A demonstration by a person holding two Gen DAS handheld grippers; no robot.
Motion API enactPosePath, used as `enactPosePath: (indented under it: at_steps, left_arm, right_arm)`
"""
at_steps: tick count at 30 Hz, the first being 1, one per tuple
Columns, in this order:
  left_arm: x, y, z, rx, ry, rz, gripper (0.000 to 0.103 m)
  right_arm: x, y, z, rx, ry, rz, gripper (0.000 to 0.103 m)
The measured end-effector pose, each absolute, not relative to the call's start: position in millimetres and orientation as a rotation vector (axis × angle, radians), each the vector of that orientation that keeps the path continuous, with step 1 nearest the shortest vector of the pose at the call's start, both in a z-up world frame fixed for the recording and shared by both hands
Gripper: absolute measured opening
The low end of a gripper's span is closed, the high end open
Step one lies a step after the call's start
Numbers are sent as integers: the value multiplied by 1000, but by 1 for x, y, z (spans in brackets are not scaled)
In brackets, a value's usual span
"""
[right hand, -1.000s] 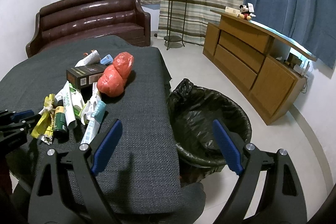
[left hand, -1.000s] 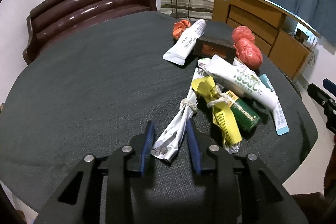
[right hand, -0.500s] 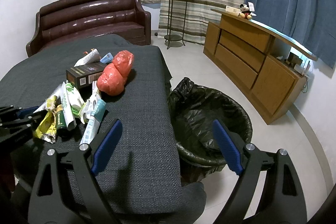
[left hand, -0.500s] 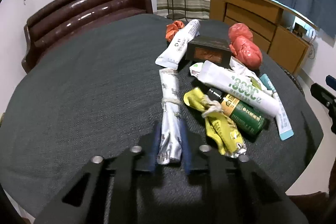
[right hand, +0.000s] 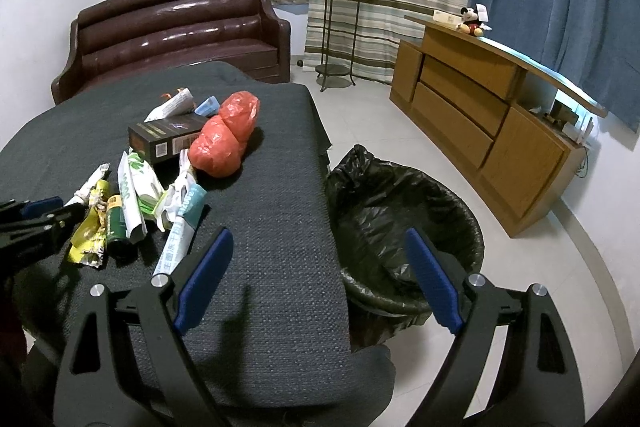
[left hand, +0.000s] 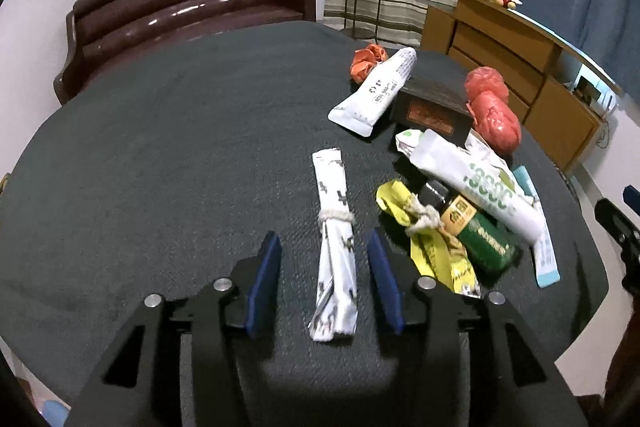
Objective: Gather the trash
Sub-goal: 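Lift the white strip with the left tool while the right tool grasps the white-green packet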
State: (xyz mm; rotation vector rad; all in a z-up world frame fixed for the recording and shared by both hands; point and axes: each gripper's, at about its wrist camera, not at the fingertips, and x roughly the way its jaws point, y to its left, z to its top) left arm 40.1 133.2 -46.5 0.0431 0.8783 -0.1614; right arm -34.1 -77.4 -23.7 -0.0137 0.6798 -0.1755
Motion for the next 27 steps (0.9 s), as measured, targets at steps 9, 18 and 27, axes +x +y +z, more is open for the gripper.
enactPosePath:
  at_steps: [9,18,27]
  left_arm:
    - [38,138,-48,103,851,-142,17]
    - [32,172,-46,78,849,-61,17]
    - [26,198,-41,74,829,7,17]
  right_arm:
    - [-30,-66,-21,-15,678,-144,84]
    - [-24,-39,-14,-23,677,-34,75]
    - [-12,-5,-14,-45,692,69,60]
